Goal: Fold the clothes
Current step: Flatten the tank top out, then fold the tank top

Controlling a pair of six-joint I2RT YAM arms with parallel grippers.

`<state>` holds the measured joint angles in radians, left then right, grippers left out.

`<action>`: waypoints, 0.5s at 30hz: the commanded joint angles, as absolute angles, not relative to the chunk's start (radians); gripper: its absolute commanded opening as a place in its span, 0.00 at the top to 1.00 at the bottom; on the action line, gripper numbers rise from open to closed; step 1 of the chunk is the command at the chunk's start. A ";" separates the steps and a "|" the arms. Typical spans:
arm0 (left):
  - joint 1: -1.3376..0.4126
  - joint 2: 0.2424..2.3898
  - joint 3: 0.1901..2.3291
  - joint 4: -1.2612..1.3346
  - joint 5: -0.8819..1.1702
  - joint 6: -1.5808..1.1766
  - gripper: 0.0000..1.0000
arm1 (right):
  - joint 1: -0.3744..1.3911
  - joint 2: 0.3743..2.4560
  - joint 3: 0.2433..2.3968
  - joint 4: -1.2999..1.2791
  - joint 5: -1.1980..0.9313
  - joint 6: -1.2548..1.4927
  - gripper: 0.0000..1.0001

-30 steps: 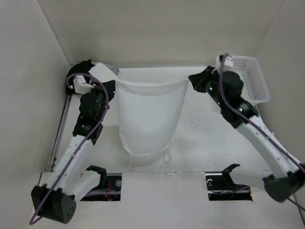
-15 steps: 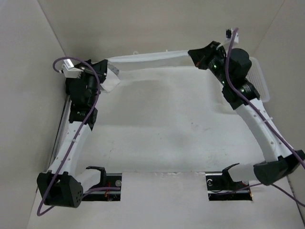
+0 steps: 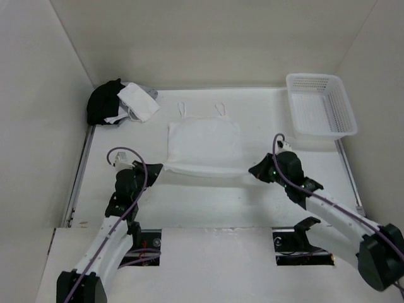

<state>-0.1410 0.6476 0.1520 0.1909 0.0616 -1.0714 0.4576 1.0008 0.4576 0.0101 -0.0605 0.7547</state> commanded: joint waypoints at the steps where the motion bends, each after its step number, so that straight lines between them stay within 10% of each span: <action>1: -0.197 0.476 0.104 0.068 0.156 -1.100 0.97 | 0.511 0.807 0.396 0.013 -0.060 0.828 0.99; 8: -0.272 0.083 0.192 -0.388 -0.035 -1.140 0.97 | 0.666 0.597 0.422 -0.291 0.037 0.862 0.98; 15: -0.304 0.570 0.311 -0.004 -0.066 -1.039 0.97 | 0.582 0.859 0.564 -0.132 0.052 0.769 0.99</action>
